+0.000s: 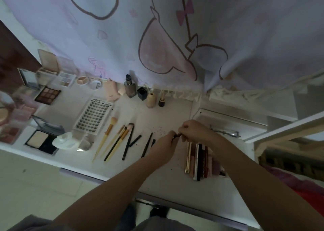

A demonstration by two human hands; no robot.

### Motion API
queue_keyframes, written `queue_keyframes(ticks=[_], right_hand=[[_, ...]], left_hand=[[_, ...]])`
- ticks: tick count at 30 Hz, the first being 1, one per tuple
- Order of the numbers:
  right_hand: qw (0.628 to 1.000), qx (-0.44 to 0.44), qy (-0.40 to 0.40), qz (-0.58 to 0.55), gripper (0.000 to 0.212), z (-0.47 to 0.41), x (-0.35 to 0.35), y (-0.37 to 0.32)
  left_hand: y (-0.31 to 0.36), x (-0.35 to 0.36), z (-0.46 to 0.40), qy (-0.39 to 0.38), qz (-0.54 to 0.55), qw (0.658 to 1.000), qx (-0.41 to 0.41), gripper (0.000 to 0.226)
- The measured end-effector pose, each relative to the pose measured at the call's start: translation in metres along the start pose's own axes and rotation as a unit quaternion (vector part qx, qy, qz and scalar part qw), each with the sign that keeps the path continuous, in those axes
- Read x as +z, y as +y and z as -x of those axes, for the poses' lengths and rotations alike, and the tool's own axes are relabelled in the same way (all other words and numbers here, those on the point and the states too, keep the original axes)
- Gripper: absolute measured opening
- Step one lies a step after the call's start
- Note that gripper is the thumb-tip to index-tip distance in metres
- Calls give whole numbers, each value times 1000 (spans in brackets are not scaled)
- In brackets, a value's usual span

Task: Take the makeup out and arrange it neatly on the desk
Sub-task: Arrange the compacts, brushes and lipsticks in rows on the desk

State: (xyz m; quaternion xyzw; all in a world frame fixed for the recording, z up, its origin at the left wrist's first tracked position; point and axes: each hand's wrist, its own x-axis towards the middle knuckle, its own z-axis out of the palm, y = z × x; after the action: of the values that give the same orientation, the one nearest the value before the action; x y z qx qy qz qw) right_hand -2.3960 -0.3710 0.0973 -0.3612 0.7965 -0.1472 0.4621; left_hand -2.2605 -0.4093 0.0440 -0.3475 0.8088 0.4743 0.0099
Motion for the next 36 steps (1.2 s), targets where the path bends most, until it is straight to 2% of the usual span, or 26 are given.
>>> queue_keyframes(ticks=[2,4,10,13,16,18,20,22,26,29,31,36], right_hand=[[995,-35,-82,46,28,11,-5,-5],[985,-75,-128,91,26,17,-7,-9],[986,-111,-115,39,25,21,8,-17],[991,-97,-77,42,25,26,5,-14],[998,-37,43,-35,25,33,-2,3],[986,13,109,-125,24,35,6,13],[977,55,116,-173,22,33,27,15],[974,84,97,-188,16,27,52,16],[978,116,95,-145,16,9,92,22],[986,126,107,-16,25,2,108,16],[986,118,118,25,34,-5,116,8],[977,128,128,112,38,-22,135,-16]], left_hand=[[-4,-18,9,-9,-102,993,64,26],[-10,-34,15,-19,-167,980,103,27],[-20,-64,25,-44,-170,975,135,27],[-25,-66,22,-100,-126,984,75,25],[-30,-63,15,-145,-49,988,-23,16],[-28,-53,7,-120,53,987,-95,15],[-22,-38,-3,-83,134,976,-153,16],[-17,-28,-14,-63,81,985,-137,20],[-23,-32,-29,-60,-126,988,-70,27],[-28,-44,-37,-75,-189,977,-69,27],[-33,-50,-42,-83,-227,969,-59,26],[-48,-62,-51,-89,-291,951,-58,27]])
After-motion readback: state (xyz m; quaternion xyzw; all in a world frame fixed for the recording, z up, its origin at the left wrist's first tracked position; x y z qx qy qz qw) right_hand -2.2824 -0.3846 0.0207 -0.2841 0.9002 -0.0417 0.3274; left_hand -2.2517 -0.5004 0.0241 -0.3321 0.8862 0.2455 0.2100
